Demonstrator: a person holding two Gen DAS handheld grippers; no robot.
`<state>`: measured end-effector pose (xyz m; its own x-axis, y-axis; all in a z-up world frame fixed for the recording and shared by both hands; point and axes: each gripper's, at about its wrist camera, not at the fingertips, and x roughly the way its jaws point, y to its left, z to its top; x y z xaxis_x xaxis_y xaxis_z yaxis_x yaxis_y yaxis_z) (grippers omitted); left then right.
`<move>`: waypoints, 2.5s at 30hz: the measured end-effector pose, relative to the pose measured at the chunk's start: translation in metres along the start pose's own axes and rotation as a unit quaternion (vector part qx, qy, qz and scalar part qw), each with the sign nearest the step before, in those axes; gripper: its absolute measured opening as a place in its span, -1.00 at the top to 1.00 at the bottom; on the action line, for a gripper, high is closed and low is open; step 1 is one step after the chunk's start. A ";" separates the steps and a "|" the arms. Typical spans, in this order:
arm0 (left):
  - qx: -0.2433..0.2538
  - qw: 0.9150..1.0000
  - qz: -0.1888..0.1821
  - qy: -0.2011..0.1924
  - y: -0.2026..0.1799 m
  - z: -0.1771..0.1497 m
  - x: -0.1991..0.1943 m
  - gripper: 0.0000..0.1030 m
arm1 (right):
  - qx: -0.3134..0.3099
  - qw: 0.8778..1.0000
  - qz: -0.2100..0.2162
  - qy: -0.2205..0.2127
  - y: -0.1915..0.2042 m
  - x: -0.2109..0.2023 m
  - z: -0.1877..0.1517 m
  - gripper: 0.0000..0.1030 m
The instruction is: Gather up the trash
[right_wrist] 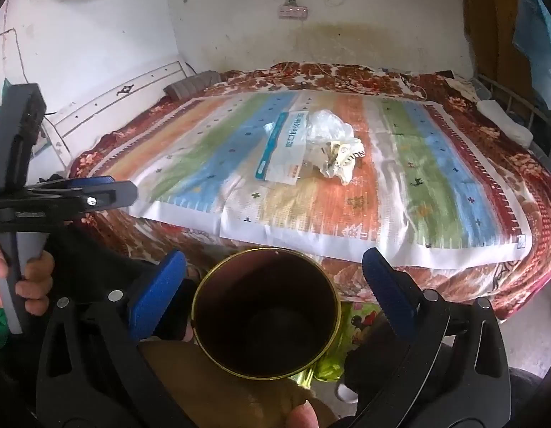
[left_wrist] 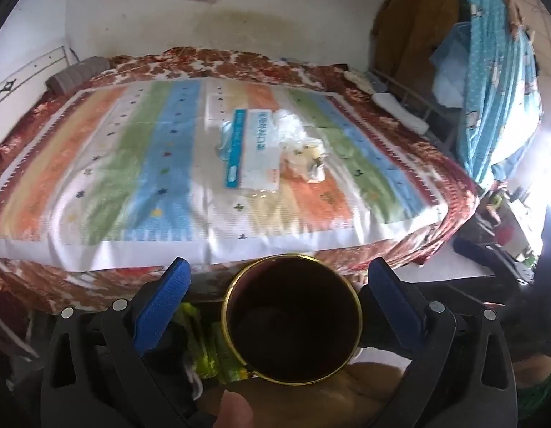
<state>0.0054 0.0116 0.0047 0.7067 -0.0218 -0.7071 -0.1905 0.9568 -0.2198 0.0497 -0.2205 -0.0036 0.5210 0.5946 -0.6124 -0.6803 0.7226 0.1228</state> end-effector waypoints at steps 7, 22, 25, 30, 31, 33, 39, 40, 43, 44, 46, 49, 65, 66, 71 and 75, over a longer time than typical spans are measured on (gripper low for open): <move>-0.008 1.000 0.002 0.014 0.005 -0.001 0.004 -0.89 | 0.002 1.000 -0.006 0.004 0.000 0.002 -0.001 -0.83; -0.003 1.000 0.012 0.006 0.000 -0.001 -0.001 -0.89 | 0.010 1.000 0.006 0.004 -0.001 0.001 -0.001 -0.83; -0.011 1.000 0.004 -0.002 0.003 0.000 -0.004 -0.89 | 0.013 1.000 0.008 0.000 -0.002 -0.002 0.000 -0.83; -0.011 1.000 0.001 -0.007 0.003 -0.001 -0.005 -0.89 | 0.015 1.000 0.006 -0.001 -0.003 -0.001 0.001 -0.83; -0.011 1.000 0.002 -0.007 0.003 -0.001 -0.005 -0.89 | 0.016 1.000 0.005 0.002 -0.003 -0.001 0.001 -0.83; -0.011 1.000 0.003 -0.005 0.003 0.001 -0.006 -0.89 | 0.014 1.000 0.007 0.004 -0.002 -0.002 0.002 -0.83; -0.010 1.000 0.004 -0.004 0.001 0.002 -0.006 -0.89 | 0.014 1.000 0.006 0.005 -0.001 -0.001 0.004 -0.83; -0.010 1.000 0.004 -0.004 0.001 0.003 -0.005 -0.89 | 0.015 1.000 0.006 0.004 -0.001 -0.002 0.004 -0.83; -0.010 1.000 0.007 -0.001 0.001 0.004 -0.004 -0.89 | 0.014 1.000 0.006 0.005 -0.001 -0.001 0.004 -0.83; -0.010 1.000 0.007 -0.002 0.000 0.004 -0.005 -0.89 | 0.014 1.000 0.005 0.005 -0.002 -0.001 0.004 -0.83; -0.010 1.000 0.007 -0.002 0.001 0.004 -0.004 -0.89 | 0.014 1.000 0.010 0.003 -0.001 -0.003 0.004 -0.83; -0.010 1.000 0.008 0.001 0.000 0.005 -0.003 -0.89 | 0.012 1.000 0.008 -0.001 0.000 -0.002 0.004 -0.83; -0.028 1.000 0.011 0.006 0.009 0.006 -0.001 -0.89 | 0.014 1.000 0.009 0.002 -0.002 0.004 0.001 -0.83; -0.027 1.000 0.011 0.007 0.008 0.005 -0.001 -0.89 | 0.014 1.000 0.009 0.001 -0.003 0.004 0.001 -0.83; -0.029 0.999 0.011 0.011 0.009 0.006 0.001 -0.89 | 0.013 1.000 0.006 0.004 -0.003 0.005 0.002 -0.83; -0.029 0.999 0.006 0.017 0.008 0.007 0.006 -0.89 | 0.009 1.000 0.007 0.009 -0.002 0.007 0.005 -0.83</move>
<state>0.0126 0.0212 0.0038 0.6807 -0.0206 -0.7323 -0.2394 0.9384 -0.2490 0.0573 -0.2161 -0.0044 0.5023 0.5985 -0.6241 -0.6784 0.7203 0.1447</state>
